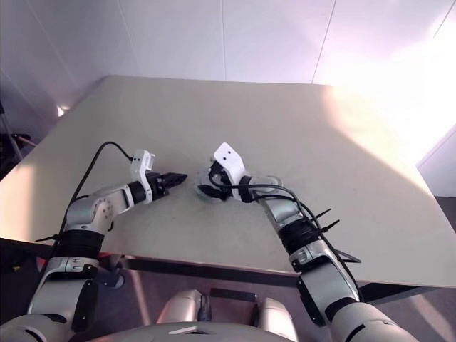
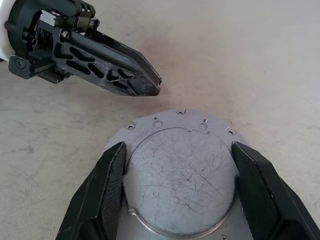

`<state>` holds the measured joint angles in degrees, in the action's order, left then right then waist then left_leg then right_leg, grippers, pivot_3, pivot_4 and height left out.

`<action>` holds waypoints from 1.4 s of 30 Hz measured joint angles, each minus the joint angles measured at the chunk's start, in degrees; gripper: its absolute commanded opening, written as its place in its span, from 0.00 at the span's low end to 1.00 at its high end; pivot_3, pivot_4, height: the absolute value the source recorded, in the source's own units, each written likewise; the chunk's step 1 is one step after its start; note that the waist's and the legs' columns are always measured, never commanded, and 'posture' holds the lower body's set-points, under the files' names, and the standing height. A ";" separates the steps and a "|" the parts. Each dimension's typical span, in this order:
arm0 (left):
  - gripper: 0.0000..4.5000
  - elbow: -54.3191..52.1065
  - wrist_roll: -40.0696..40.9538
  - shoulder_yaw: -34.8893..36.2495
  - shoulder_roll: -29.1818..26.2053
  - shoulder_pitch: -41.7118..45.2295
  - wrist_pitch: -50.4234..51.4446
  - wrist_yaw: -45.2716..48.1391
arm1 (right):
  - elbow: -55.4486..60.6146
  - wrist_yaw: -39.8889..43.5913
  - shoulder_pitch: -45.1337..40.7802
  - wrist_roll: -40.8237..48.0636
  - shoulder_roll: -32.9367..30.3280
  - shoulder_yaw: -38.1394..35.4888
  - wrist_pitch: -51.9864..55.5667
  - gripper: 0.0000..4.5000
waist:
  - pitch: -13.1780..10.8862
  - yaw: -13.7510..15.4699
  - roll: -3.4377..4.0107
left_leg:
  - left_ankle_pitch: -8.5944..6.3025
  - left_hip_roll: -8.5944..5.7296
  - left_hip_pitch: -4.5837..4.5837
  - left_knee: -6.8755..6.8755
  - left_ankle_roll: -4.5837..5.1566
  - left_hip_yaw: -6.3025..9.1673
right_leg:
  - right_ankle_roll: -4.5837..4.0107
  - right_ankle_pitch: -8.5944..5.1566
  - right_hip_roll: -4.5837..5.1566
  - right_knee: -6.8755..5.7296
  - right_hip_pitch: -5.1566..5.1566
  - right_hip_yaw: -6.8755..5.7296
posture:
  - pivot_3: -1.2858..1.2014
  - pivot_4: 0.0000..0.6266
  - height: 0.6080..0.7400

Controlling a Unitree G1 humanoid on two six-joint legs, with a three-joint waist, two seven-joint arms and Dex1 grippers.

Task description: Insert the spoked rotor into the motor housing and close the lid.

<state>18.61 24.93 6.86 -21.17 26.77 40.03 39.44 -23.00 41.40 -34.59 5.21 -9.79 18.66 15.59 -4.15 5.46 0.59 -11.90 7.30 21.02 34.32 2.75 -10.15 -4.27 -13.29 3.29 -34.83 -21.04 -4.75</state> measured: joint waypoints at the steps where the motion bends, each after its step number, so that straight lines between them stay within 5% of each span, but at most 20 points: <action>1: 0.39 0.00 0.00 0.00 0.00 0.00 0.00 -0.01 | 0.18 0.22 0.00 0.02 -0.05 -0.06 0.22 0.72 | 0.00 0.00 0.00 | 0.00 0.00 0.00 0.00 0.00 0.00 | 0.00 0.00 0.00 0.00 0.00 0.00 | 0.52 0.00 1.00; 11: 0.39 0.00 0.00 0.00 0.01 -0.01 -0.01 -0.04 | 5.39 5.71 1.19 4.27 -1.67 -3.03 8.81 0.72 | 0.00 0.07 -0.01 | -0.05 0.00 0.12 0.00 0.09 0.00 | 0.00 0.00 0.00 0.06 -0.08 0.00 | 0.52 0.00 1.00; 42: 0.39 -0.09 -0.46 -0.16 0.05 -0.63 -0.06 -0.05 | 5.65 3.32 1.15 0.11 -0.82 -1.22 7.06 0.72 | -0.01 0.01 -0.01 | -0.03 0.01 0.08 0.00 0.04 0.00 | 0.00 -0.01 0.00 0.04 -0.07 0.00 | 0.52 0.00 1.00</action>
<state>18.52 24.47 6.70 -21.12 26.14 39.97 39.39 -17.35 44.72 -33.45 5.32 -10.62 17.44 22.64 -4.15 5.47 0.59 -11.92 7.31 21.10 34.32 2.80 -10.16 -4.27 -13.30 3.28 -34.78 -21.10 -4.75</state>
